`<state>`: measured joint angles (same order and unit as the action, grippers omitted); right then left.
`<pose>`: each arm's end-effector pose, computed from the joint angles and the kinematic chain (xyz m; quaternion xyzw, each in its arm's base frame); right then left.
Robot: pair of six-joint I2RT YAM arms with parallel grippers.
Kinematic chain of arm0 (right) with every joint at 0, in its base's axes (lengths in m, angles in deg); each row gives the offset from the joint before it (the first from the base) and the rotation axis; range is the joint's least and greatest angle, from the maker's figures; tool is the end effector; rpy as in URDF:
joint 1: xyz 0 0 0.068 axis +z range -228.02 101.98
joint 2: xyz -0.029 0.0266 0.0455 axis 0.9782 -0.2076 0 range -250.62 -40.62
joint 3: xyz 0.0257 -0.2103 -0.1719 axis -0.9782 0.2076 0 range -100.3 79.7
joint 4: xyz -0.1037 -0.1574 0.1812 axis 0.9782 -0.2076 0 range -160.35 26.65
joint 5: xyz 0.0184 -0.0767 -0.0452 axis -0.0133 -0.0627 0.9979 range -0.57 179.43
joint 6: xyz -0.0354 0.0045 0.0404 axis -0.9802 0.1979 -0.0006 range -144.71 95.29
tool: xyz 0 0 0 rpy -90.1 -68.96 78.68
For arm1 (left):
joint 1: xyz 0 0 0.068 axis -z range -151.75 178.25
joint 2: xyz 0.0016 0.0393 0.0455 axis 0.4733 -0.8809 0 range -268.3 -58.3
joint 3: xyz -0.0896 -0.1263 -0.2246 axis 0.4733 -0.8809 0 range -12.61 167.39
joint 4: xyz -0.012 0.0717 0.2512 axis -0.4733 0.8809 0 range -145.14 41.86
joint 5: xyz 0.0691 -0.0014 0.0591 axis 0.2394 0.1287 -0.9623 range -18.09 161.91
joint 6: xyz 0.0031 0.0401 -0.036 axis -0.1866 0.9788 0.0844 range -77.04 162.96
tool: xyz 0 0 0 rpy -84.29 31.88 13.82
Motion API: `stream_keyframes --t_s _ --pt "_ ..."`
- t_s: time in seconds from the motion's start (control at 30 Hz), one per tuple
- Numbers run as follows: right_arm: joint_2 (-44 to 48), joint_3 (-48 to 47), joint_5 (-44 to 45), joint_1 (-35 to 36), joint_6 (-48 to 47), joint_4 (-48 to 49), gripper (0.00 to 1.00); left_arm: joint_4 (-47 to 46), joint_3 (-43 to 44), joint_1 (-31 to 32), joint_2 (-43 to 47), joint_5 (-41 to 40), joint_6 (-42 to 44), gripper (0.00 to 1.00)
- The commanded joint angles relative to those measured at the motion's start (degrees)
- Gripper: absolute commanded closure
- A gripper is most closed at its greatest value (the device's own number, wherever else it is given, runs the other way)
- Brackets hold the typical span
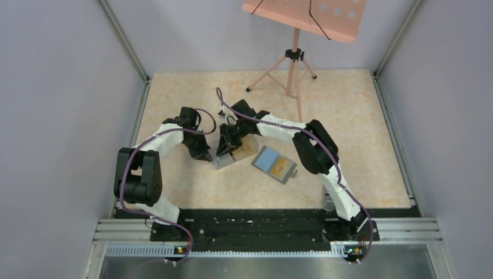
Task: Put the credit cards into the card holder
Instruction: Pick up the credit card from the storage box.
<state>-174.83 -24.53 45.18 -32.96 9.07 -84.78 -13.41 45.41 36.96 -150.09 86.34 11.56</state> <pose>0.3416 0.3773 0.1546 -0.2097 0.8579 0.4690 0.0108 0.2877 -0.0532 0.1860 -0.1780 0.9680 -0.1600 0.0749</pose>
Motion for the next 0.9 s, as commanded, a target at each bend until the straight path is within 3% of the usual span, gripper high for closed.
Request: stream_keyframes --t_s 0.0,0.13,0.17,0.2,0.4,0.47,0.6,0.87 --pt "0.0 -0.2 -1.1 2.5 0.7 3.3 0.80 -2.5 1.6 1.4 -1.1 5.7 0.1 1.00" --pt "-1.4 -1.6 1.4 2.5 -2.2 -0.7 0.75 -2.4 1.9 1.4 -1.3 5.8 0.2 1.00" --pt "7.0 -1.8 2.2 2.5 -2.8 -1.7 0.73 -2.4 2.0 1.4 -1.4 5.7 0.2 1.00" --pt "-0.7 -2.1 2.8 2.5 -3.3 -2.5 0.72 -2.4 2.0 1.4 -1.4 5.8 0.2 1.00" --pt "-3.3 -5.4 6.0 3.0 -6.2 -7.4 0.68 -1.8 2.5 1.5 -1.4 5.2 0.6 1.00" --pt "-3.7 -6.3 7.0 3.0 -6.8 -8.7 0.74 -1.6 2.6 1.4 -1.5 4.9 0.6 1.00" --pt "-3.1 -8.1 8.0 3.0 -8.1 -10.7 1.00 -1.5 2.9 1.4 -1.0 3.8 0.2 1.00" --pt "4.1 -8.7 10.0 2.6 -9.4 -11.6 1.00 -0.8 2.3 -1.0 2.3 -1.2 -0.9 1.00"
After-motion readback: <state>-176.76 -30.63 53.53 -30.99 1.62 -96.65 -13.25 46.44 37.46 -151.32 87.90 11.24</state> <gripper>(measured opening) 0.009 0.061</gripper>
